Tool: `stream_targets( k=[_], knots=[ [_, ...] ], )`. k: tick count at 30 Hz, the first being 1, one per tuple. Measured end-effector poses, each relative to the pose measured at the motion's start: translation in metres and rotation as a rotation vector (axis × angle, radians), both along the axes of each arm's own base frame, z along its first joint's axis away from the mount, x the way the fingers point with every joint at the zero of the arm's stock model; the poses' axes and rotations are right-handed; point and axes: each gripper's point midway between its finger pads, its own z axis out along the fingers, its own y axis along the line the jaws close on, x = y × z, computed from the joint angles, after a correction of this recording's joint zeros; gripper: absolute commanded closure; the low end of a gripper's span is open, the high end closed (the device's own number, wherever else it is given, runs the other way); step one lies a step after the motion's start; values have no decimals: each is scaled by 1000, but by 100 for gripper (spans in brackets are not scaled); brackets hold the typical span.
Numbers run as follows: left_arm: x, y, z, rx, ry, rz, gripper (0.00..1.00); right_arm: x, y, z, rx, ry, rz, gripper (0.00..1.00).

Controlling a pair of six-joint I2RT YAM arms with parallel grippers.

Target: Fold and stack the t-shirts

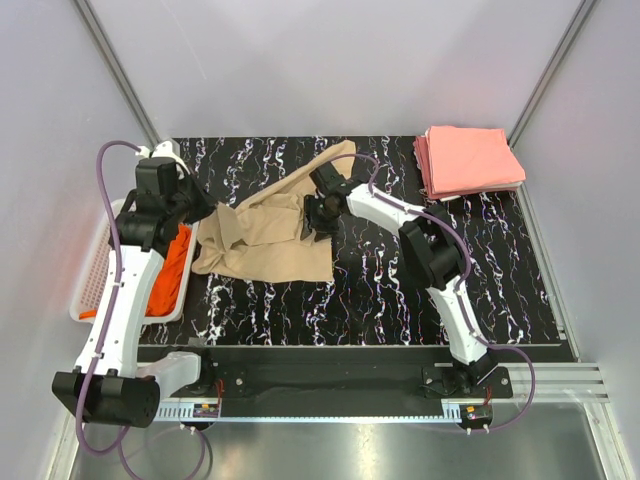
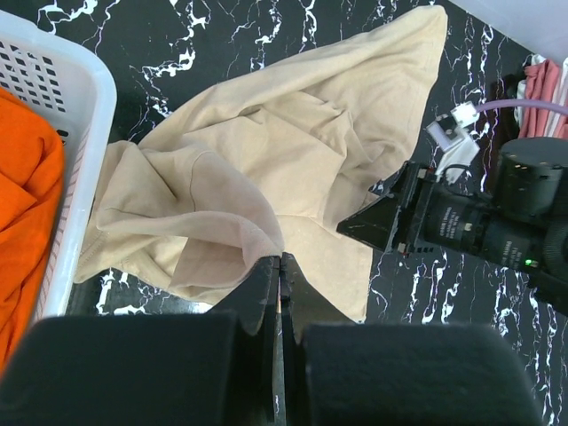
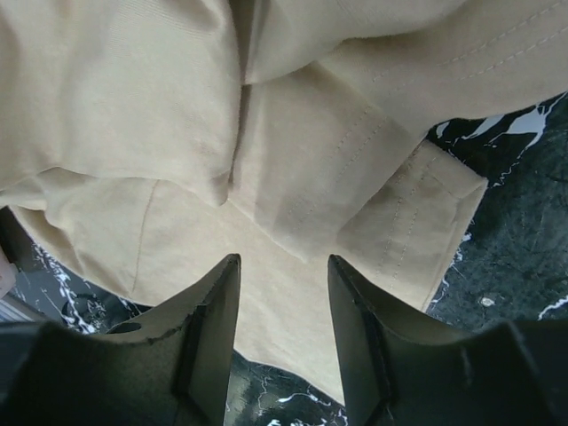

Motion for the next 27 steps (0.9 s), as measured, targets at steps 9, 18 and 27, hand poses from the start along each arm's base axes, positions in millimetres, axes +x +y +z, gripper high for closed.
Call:
stream_targets(
  k=[9, 18, 27],
  knots=[
    [0, 3, -1, -7, -14, 5, 100, -7, 1, -14, -30, 28, 7, 50],
    [0, 7, -2, -9, -15, 13, 100, -2, 14, -15, -17, 18, 15, 61],
    [-1, 11, 1, -14, -25, 21, 100, -4, 14, -18, -25, 28, 14, 95]
  ],
)
